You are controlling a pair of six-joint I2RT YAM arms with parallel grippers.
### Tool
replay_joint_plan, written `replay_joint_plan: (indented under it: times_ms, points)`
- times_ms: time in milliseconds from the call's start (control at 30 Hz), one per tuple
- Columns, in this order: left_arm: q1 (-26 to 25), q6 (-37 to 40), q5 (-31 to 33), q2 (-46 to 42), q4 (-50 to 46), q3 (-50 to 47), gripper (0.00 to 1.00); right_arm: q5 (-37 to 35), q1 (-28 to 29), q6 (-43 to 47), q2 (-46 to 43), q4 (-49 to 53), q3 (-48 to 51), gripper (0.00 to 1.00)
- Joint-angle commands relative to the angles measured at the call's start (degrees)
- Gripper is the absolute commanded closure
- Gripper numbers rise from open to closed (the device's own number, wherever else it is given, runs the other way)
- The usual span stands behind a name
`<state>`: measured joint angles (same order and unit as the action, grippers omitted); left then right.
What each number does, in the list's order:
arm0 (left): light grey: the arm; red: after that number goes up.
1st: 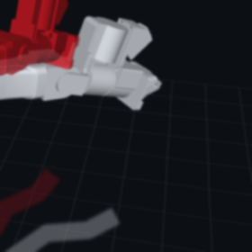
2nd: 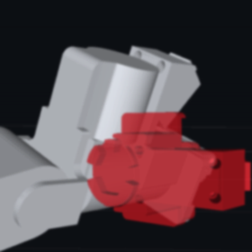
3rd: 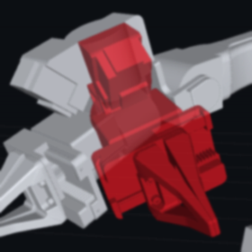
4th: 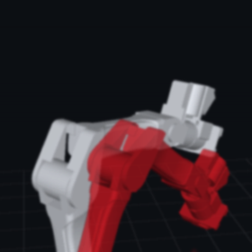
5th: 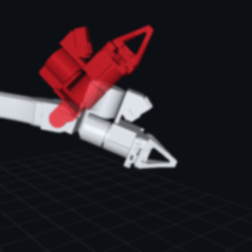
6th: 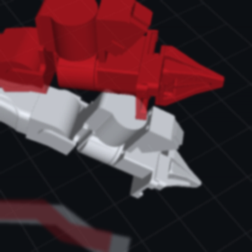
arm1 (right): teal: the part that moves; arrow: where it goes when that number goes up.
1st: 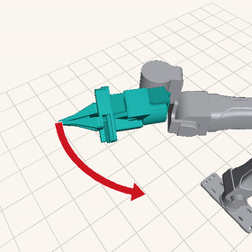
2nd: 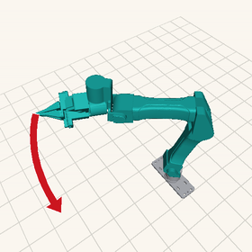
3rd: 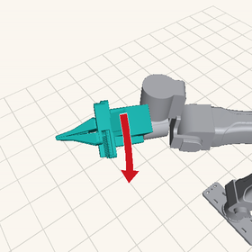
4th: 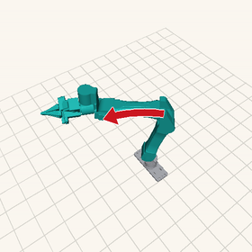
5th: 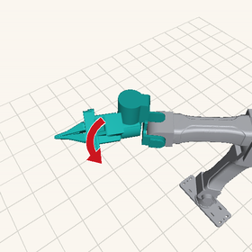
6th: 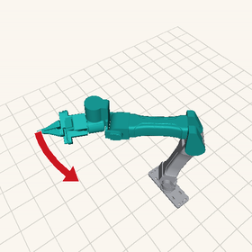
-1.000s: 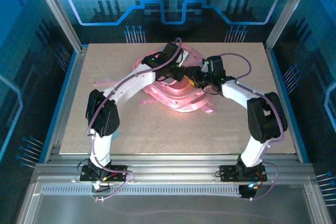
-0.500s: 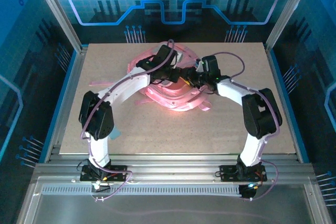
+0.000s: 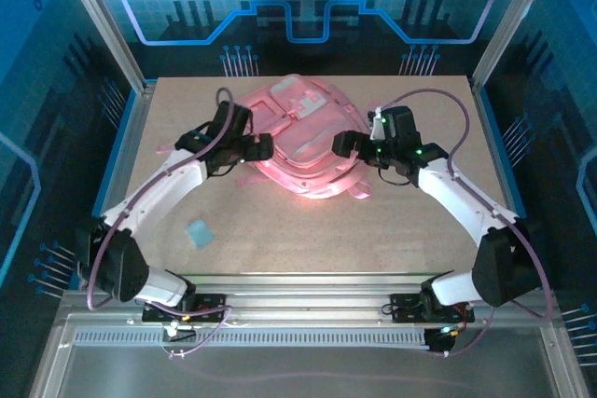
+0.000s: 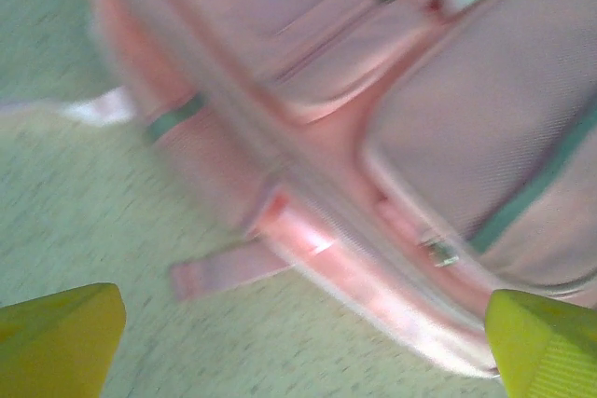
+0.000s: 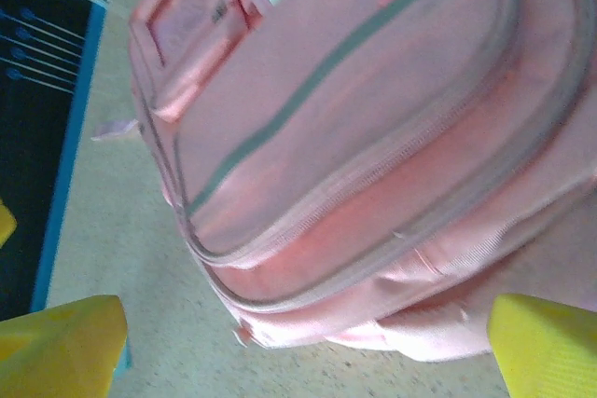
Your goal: Pack the student bag
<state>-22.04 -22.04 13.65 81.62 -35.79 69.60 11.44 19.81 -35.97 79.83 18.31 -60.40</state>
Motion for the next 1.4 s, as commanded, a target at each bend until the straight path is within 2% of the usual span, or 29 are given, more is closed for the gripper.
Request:
replay_joint_plan:
  times_ms: [0,67,300,633,733,900,1067,1133,1367]
  points:
    - [2.16,-7.52,3.2,-3.4,-8.31,-5.49,0.01,-2.82,-0.39,3.91,-1.12,3.4,1.89,0.0]
    - [3.03,-10.53,4.86,-5.22,-10.41,-8.65,0.01,-3.31,-0.39,4.23,-1.26,3.32,2.62,0.0]
    - [8.02,-21.91,4.5,-10.78,-11.82,-21.11,0.01,-4.25,-0.65,4.33,-1.04,2.18,5.85,0.0]
    - [18.72,-26.44,-2.45,-15.0,-3.86,-34.8,0.01,-4.31,-1.38,3.56,-0.73,2.11,8.43,0.0]
    - [19.38,-26.92,-3.34,-14.29,-0.72,-36.92,0.01,-4.98,-1.62,3.03,-0.72,2.34,8.46,0.0]
    - [19.41,-25.48,-4.59,-10.09,2.63,-37.21,0.11,-5.91,-1.63,2.07,-0.8,2.59,8.63,0.0]
    - [19.41,-24.46,-3.76,-6.85,3.85,-38.69,0.35,-8.32,-1.97,1.21,-0.99,4.02,8.63,0.0]
    - [19.45,-24.75,-4.13,-6.74,4.31,-38.75,0.38,-8.71,-2.06,0.94,-1.27,4.01,8.72,0.0]
    - [19.41,-24.64,-3.27,-6.65,3.45,-38.57,0.37,-9.75,-2.82,0.22,-2.87,3.78,9.66,0.0]
